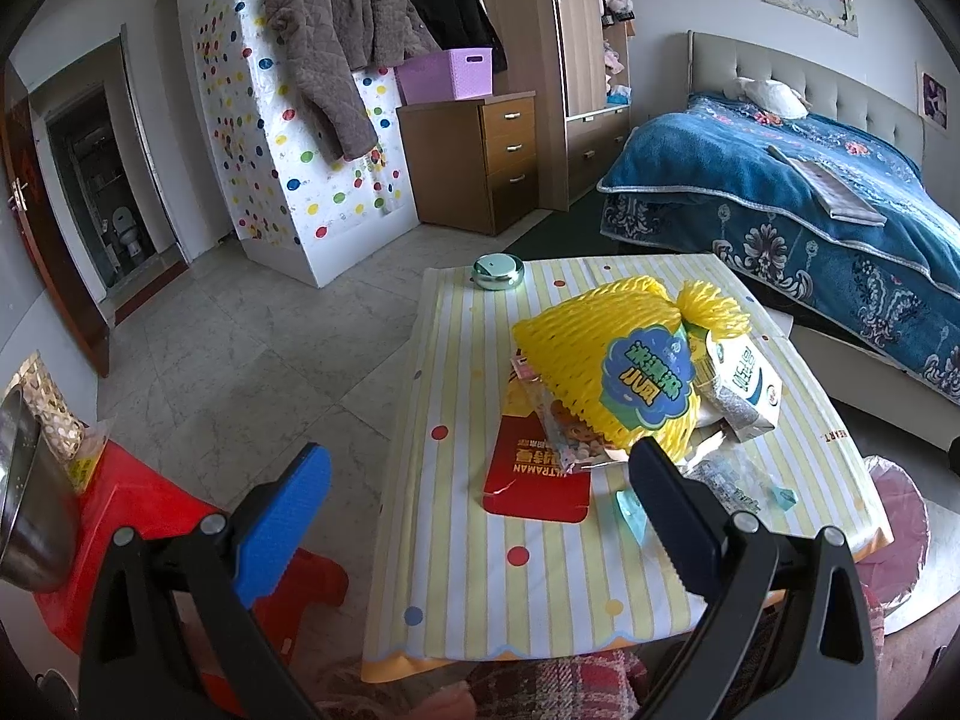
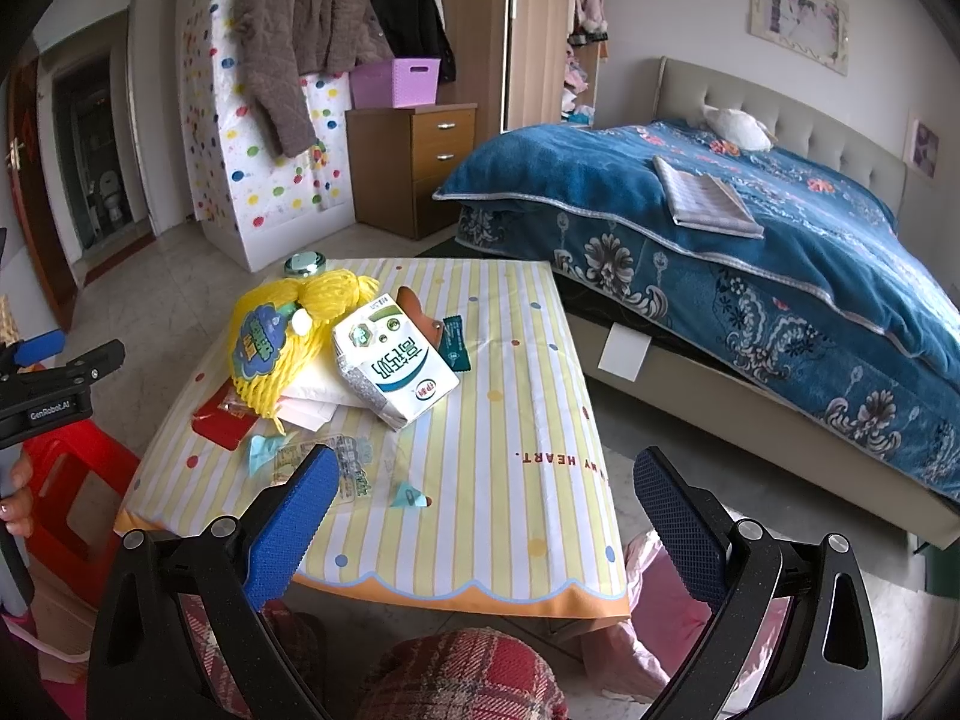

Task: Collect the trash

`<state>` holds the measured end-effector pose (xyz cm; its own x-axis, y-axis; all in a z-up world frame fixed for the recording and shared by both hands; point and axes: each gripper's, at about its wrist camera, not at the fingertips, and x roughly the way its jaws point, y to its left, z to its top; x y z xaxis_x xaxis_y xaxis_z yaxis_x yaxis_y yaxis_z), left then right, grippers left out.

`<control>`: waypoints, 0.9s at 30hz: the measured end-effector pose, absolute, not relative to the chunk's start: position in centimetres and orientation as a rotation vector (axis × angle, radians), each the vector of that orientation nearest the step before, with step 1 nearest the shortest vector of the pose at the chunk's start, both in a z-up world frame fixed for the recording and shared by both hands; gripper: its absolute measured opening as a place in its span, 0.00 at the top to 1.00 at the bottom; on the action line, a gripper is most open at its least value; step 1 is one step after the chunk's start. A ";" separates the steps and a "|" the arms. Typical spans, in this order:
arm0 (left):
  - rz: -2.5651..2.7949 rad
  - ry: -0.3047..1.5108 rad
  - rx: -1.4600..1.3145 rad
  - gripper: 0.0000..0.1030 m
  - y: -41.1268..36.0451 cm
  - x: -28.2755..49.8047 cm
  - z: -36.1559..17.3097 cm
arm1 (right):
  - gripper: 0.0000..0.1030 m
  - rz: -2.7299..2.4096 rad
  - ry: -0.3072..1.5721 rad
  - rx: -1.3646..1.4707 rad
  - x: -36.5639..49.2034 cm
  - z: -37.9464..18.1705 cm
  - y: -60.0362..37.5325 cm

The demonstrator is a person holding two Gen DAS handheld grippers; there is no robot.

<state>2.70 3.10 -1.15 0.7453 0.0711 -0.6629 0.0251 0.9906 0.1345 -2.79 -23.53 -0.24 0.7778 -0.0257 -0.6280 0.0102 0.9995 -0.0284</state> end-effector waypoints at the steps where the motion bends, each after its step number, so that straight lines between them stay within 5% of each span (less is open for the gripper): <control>1: 0.022 0.731 0.140 0.06 2.9 2.8 -1.3 | 0.05 -0.018 0.679 -0.019 -2.8 -0.3 -23.6; 12: -0.083 0.758 0.174 0.06 1.5 5.2 -3.1 | 0.05 0.063 0.555 0.095 -1.5 -1.2 -24.6; 23: -0.153 0.764 0.207 0.06 -2.2 8.2 -5.3 | 0.07 -0.016 0.719 0.046 0.4 -3.1 -24.3; 26: -0.194 0.773 0.202 0.06 -3.2 9.1 -6.0 | 0.15 0.004 0.710 0.047 0.7 -3.4 -24.6; 27: -0.201 0.777 0.202 0.06 -3.5 9.4 -6.4 | 0.37 0.004 0.711 0.044 0.8 -3.5 -24.7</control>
